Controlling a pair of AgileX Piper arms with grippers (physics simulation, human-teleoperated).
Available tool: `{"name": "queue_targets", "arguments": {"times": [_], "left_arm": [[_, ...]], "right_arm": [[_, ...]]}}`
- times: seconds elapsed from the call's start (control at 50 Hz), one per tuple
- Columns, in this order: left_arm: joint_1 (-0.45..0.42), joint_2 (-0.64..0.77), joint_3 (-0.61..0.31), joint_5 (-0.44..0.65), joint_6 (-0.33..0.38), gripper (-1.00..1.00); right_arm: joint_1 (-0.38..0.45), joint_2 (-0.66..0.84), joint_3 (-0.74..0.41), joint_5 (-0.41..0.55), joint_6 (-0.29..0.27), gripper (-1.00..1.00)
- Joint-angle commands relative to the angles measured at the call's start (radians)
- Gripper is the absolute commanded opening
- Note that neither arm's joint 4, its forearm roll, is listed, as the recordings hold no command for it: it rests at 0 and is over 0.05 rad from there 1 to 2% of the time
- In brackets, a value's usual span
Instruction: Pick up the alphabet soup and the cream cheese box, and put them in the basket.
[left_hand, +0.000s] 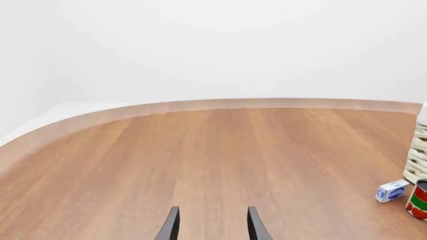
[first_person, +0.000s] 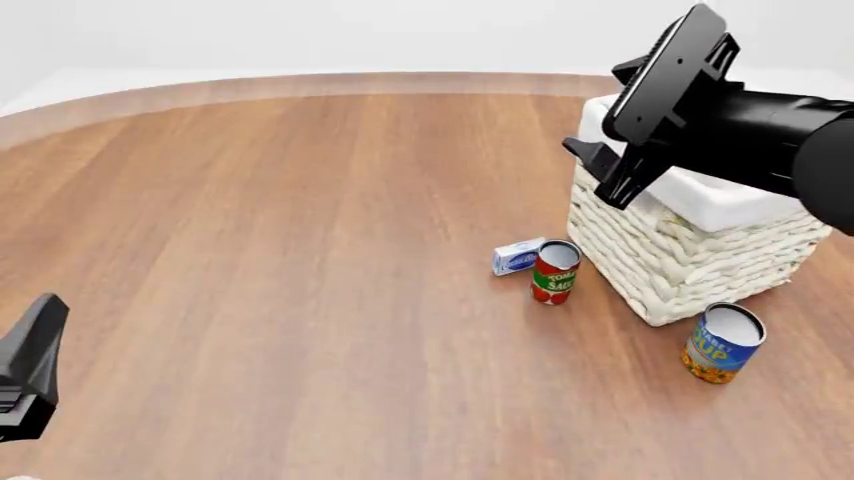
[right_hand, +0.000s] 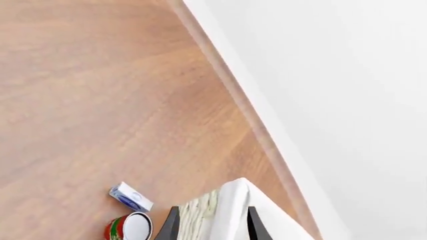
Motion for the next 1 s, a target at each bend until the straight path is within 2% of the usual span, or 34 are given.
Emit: {"name": "queue_targets", "arguments": {"times": [0.02, 0.06, 0.16, 0.2, 0.24, 0.28, 0.32, 0.56, 0.64, 0.7, 0.74, 0.82, 0.86, 0.9, 0.96, 1.0], "left_arm": [[0.0, 0.0, 0.0, 0.0, 0.0, 1.0], [0.0, 0.0, 0.0, 0.0, 0.0, 1.0], [0.0, 0.0, 0.0, 0.0, 0.0, 1.0], [0.0, 0.0, 0.0, 0.0, 0.0, 1.0], [0.0, 0.0, 0.0, 0.0, 0.0, 1.0], [0.0, 0.0, 0.0, 0.0, 0.0, 1.0], [0.0, 0.0, 0.0, 0.0, 0.0, 1.0], [0.0, 0.0, 0.0, 0.0, 0.0, 1.0], [0.0, 0.0, 0.0, 0.0, 0.0, 1.0], [0.0, 0.0, 0.0, 0.0, 0.0, 1.0], [0.0, 0.0, 0.0, 0.0, 0.0, 1.0], [0.0, 0.0, 0.0, 0.0, 0.0, 1.0], [0.0, 0.0, 0.0, 0.0, 0.0, 1.0], [0.0, 0.0, 0.0, 0.0, 0.0, 1.0], [0.0, 0.0, 0.0, 0.0, 0.0, 1.0], [0.0, 0.0, 0.0, 0.0, 0.0, 1.0]], "right_arm": [[-0.009, 0.015, -0.007, -0.006, -0.016, 1.0], [-0.024, 0.037, -0.009, -0.014, -0.047, 1.0], [-0.003, 0.066, -0.036, 0.01, -0.08, 1.0], [-0.026, 0.099, -0.032, -0.002, -0.14, 1.0], [-0.009, 0.099, -0.052, 0.015, -0.12, 1.0], [-0.009, 0.12, -0.059, 0.025, -0.14, 1.0], [-0.003, 0.124, -0.08, 0.036, -0.125, 1.0], [0.014, 0.186, -0.178, 0.109, -0.168, 1.0], [0.024, 0.229, -0.237, 0.173, -0.193, 1.0], [0.026, 0.254, -0.295, 0.224, -0.175, 1.0], [0.023, 0.273, -0.302, 0.246, -0.192, 1.0], [0.052, 0.282, -0.348, 0.31, -0.174, 1.0], [0.047, 0.297, -0.361, 0.336, -0.191, 1.0], [0.061, 0.299, -0.395, 0.366, -0.179, 1.0], [0.051, 0.321, -0.416, 0.403, -0.218, 1.0], [0.068, 0.327, -0.434, 0.446, -0.224, 1.0]]}}
